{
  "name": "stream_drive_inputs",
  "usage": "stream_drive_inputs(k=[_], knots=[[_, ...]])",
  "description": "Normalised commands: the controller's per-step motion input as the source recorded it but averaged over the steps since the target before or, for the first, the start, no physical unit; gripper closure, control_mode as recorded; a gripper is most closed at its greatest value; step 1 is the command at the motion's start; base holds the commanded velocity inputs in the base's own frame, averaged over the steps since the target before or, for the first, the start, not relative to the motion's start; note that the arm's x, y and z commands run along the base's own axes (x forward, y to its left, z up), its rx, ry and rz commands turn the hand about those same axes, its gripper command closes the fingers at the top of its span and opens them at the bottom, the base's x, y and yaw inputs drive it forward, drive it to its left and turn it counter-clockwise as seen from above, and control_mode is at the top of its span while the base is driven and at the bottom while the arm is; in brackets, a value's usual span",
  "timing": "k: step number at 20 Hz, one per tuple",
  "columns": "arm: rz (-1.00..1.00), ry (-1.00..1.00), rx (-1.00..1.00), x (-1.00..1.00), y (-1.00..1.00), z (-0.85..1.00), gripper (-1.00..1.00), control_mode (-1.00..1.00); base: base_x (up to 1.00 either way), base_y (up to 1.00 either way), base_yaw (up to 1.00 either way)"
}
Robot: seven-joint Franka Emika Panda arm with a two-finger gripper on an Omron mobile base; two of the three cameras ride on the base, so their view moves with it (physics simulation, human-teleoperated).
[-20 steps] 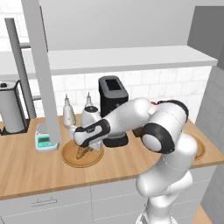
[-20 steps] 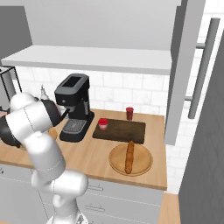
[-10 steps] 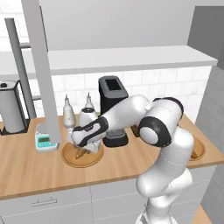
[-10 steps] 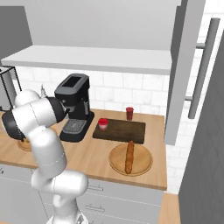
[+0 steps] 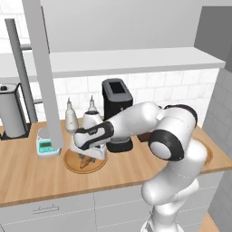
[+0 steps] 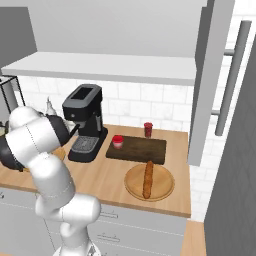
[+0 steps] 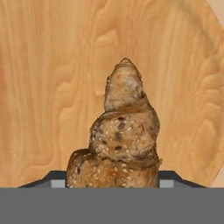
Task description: From the different types of pastries on the counter, select a croissant and place it on the cutting board. Then retrieve a jar of jam from the cabinet and place it alongside the croissant on the cutting board.
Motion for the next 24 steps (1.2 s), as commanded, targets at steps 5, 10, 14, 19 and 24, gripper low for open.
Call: stream_drive_inputs(k=[5,10,14,19,24], knots=[[0.03,0.00,0.00,-0.04,-0.33,0.26,1.00,-1.00,0.00,0.00,0.00],[0.04,0.00,-0.01,-0.04,-0.12,0.69,1.00,-1.00,0.00,0.00,0.00],[0.00,0.05,0.00,-0.36,0.00,0.36,1.00,-1.00,0.00,0.00,0.00],[0.01,0.07,-0.02,-0.60,-0.12,0.14,1.00,-1.00,0.00,0.00,0.00],[0.00,0.07,-0.05,-0.68,-0.67,0.18,1.00,-1.00,0.00,0.00,0.00]])
